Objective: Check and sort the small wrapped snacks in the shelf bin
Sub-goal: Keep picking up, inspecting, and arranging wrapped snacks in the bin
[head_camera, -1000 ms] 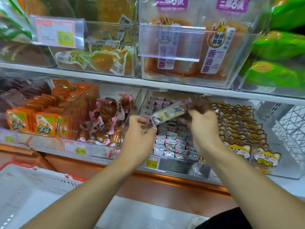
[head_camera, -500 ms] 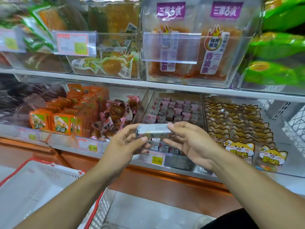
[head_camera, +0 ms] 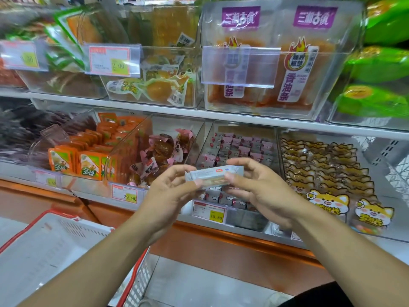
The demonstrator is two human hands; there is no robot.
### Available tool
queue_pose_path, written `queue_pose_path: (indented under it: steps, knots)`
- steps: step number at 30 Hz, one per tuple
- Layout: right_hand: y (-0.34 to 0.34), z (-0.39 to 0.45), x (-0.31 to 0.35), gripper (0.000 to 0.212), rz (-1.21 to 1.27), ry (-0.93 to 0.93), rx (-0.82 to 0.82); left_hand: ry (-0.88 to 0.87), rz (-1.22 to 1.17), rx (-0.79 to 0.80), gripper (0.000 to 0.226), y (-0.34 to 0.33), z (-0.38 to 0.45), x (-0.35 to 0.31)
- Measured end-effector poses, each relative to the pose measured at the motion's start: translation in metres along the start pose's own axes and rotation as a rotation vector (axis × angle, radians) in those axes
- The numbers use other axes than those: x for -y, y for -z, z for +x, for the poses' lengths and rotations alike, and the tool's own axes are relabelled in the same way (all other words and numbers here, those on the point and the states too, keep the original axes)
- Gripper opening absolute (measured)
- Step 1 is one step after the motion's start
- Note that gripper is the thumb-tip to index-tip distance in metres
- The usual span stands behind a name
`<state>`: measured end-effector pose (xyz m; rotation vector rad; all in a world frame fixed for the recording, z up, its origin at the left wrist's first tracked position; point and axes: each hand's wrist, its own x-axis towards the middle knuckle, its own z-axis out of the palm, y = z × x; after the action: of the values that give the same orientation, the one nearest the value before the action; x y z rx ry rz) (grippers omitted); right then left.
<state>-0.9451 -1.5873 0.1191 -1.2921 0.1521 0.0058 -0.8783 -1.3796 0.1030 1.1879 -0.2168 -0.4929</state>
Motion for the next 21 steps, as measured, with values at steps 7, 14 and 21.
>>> queue_pose_path:
  steps: [7,14,21]
  knots:
    - [0.003,0.002,-0.005,0.037,-0.004,0.024,-0.004,-0.010,0.057,0.044,0.055,-0.004,0.000,0.001]
    - [-0.001,0.004,-0.003,0.065,0.068,0.015,-0.014,-0.140,0.250,-0.043,0.037,-0.008,-0.003,0.004]
    - [-0.003,0.012,0.005,0.041,0.169,0.033,-0.314,-0.215,0.363,-0.130,0.042,-0.016,0.003,0.012]
